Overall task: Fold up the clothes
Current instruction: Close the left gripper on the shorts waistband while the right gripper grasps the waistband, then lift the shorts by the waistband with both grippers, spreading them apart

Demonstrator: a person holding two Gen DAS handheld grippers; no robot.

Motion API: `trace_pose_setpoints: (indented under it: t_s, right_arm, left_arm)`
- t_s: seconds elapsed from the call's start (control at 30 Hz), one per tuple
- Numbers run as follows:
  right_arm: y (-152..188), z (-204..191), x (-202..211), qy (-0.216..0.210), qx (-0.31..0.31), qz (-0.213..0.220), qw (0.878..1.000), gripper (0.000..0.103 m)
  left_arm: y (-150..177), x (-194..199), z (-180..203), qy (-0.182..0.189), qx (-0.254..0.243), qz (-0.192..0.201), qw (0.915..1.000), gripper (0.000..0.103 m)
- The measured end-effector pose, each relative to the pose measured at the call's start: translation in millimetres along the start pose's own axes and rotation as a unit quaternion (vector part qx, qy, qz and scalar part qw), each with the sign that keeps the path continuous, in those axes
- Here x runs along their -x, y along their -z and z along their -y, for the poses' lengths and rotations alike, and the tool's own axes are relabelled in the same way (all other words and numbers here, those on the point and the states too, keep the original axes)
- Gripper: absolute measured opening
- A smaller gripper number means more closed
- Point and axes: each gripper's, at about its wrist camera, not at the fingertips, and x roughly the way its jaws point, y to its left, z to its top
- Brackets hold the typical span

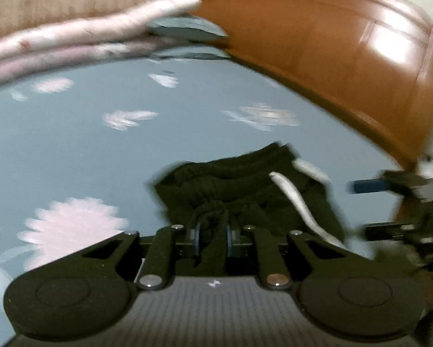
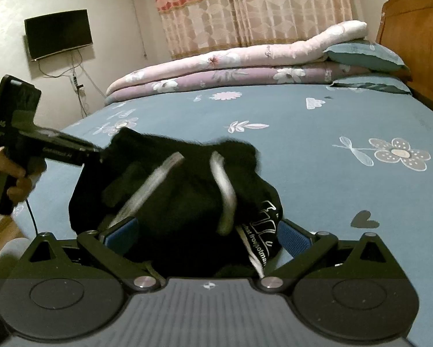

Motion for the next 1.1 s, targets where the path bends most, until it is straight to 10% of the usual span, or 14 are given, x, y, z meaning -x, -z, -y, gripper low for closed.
trace_pose_setpoints:
  t_s: [0.23, 0.3, 0.43, 0.8, 1.1]
  right_arm:
    - [-11, 0, -10, -0.009, 0.020, -0.006, 1.000, 0.098]
    - [-18, 2, -18, -0.015, 0.026, -0.012, 0.999, 0.083]
    - [-38, 6, -43, -0.023, 0.045, -0.026, 0.998, 0.063]
    - [-139, 34, -158, -0.094, 0.032, -0.066, 0.993, 0.062]
    - [-94, -2, -154, -0.124, 0.093, -0.148, 0.977, 0.040]
  left_arm:
    - [6, 14, -52, -0.111, 0.045, -0.026, 0.9925, 0.014]
    - [15, 11, -64, -0.120, 0.064, -0.048, 0.9896, 0.014]
    - [36, 2, -75, -0.112, 0.088, -0.074, 0.9870, 0.014]
    - [61, -3, -76, -0.075, 0.110, -0.081, 0.9877, 0.014]
    - [65, -4, -75, -0.061, 0.115, -0.078, 0.9883, 0.014]
